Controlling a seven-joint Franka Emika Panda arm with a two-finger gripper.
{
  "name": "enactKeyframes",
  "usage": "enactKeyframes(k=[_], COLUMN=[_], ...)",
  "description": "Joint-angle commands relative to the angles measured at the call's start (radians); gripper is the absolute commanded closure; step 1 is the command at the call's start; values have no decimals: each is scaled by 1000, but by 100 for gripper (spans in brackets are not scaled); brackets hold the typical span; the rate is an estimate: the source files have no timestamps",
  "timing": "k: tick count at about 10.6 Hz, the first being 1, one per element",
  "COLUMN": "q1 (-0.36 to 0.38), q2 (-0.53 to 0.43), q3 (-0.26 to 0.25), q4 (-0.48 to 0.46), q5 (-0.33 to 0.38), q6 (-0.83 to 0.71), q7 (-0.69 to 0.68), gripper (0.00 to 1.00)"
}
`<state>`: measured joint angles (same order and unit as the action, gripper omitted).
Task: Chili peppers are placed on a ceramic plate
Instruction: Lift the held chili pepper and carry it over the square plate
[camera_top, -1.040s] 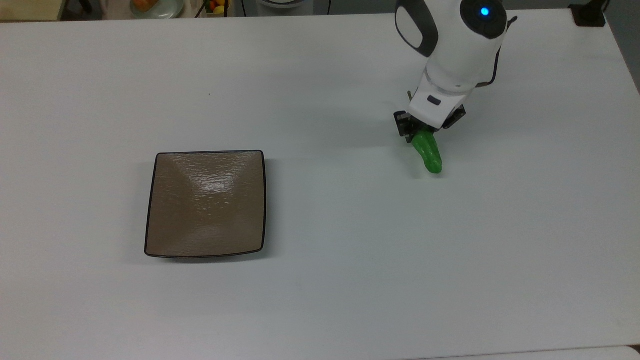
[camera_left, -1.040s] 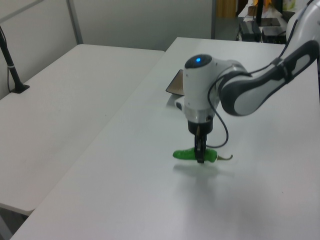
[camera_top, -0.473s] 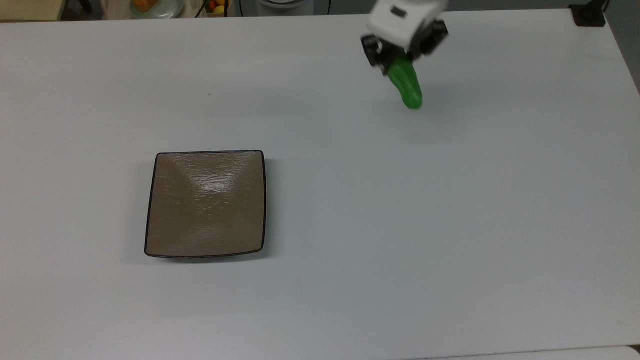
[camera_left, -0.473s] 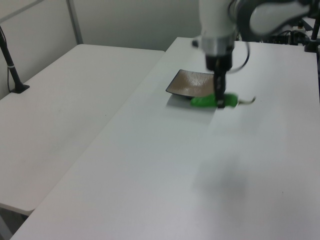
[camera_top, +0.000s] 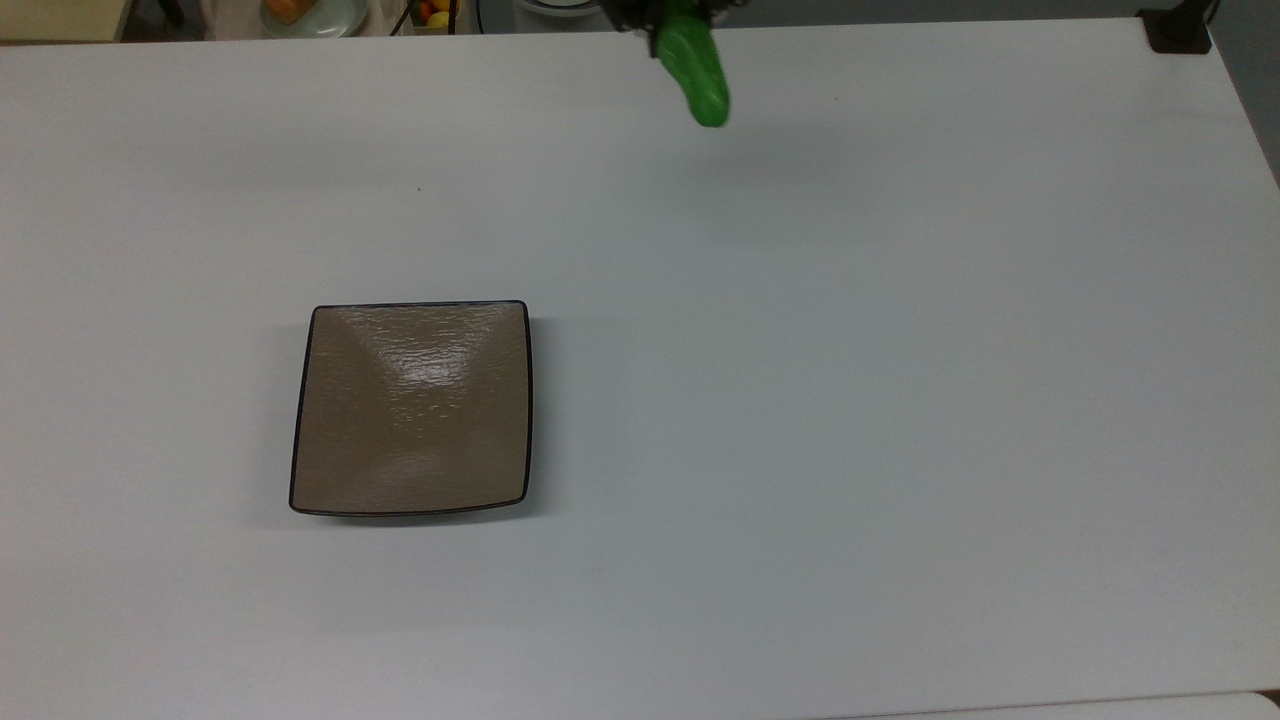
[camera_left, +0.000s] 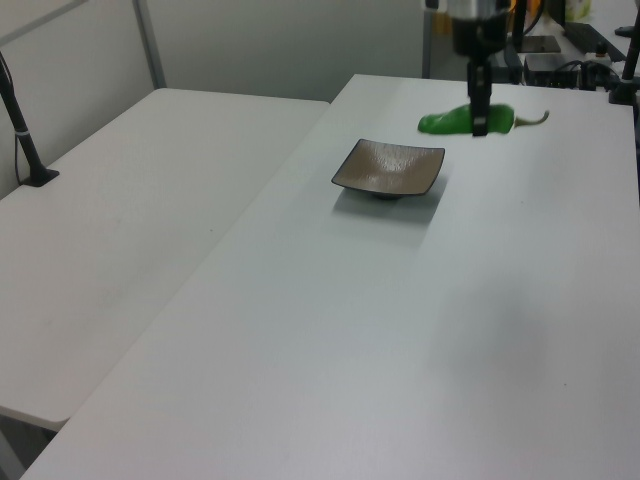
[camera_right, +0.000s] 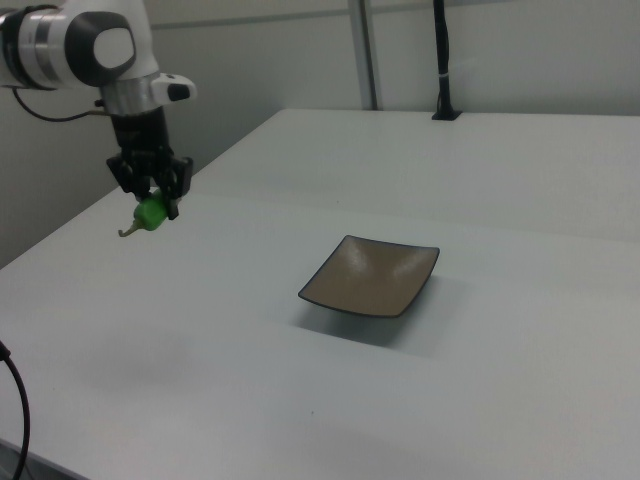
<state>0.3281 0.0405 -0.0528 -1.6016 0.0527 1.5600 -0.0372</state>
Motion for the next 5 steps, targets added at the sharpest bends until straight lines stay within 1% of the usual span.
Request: enactKeyframes(k=[1, 2, 3, 5], q1=[5, -9, -47, -133], q2=[-30, -22, -16, 42], q3=[-106, -131, -133, -131], q4=[-27, -26, -14, 15], q5=[32, 44, 59, 84], q6=[-11, 3, 53, 132], q7=[-104, -115, -128, -147], gripper=[100, 100, 100, 100])
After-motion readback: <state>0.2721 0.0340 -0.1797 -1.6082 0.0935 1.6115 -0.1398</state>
